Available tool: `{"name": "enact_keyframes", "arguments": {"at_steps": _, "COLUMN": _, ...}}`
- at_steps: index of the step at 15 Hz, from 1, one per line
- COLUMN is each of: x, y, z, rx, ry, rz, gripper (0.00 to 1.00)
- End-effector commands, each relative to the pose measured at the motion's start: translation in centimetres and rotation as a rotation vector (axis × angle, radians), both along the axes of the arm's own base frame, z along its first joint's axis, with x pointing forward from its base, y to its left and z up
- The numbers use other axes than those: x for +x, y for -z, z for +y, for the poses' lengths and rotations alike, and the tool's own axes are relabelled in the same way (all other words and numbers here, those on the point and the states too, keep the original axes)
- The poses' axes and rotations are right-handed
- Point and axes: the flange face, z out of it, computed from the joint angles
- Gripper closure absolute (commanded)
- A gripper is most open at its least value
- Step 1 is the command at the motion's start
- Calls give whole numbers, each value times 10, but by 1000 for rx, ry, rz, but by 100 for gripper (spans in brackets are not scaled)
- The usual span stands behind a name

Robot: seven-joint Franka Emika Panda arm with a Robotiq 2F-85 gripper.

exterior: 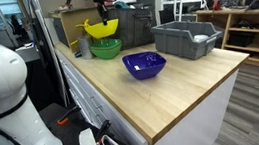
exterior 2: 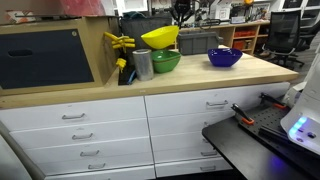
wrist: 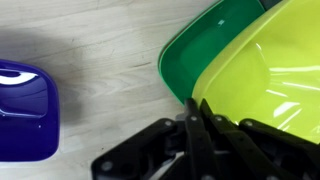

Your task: Isolate the blue and then the yellow bowl from the stack and place them on the table

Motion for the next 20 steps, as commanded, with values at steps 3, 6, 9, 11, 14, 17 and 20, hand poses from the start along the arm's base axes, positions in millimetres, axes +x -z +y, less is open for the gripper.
{"name": "enact_keyframes", "arguments": {"at_steps": 3, "x": -33, "y": -34, "z": -15, "rx": 12, "ry": 31, "rz": -52, "gripper": 99}}
{"name": "enact_keyframes", "arguments": {"at_steps": 6, "x": -42, "y": -44, "z": -28, "rx": 9, "ry": 65, "rz": -73, "gripper": 99}}
{"name": "enact_keyframes", "arguments": {"at_steps": 9, "x": -48, "y": -50, "z": -45, "rx": 8, "ry": 108, "rz": -88, "gripper": 99}}
{"name": "enact_keyframes", "arguments": {"at_steps": 11, "x": -49, "y": -50, "z": -57, "rx": 8, "ry": 149, "rz": -95, "gripper": 99}}
{"name": "enact_keyframes", "arguments": {"at_steps": 14, "x": -49, "y": -48, "z": -77, "rx": 6, "ry": 218, "rz": -101, "gripper": 99}}
{"name": "enact_keyframes", "arguments": {"at_steps": 17, "x": -47, "y": -42, "z": -98, "rx": 9, "ry": 312, "rz": -107, "gripper": 99}}
{"name": "enact_keyframes", "arguments": {"at_steps": 20, "x": -43, "y": -34, "z": -117, "rx": 10, "ry": 407, "rz": -117, "gripper": 99}}
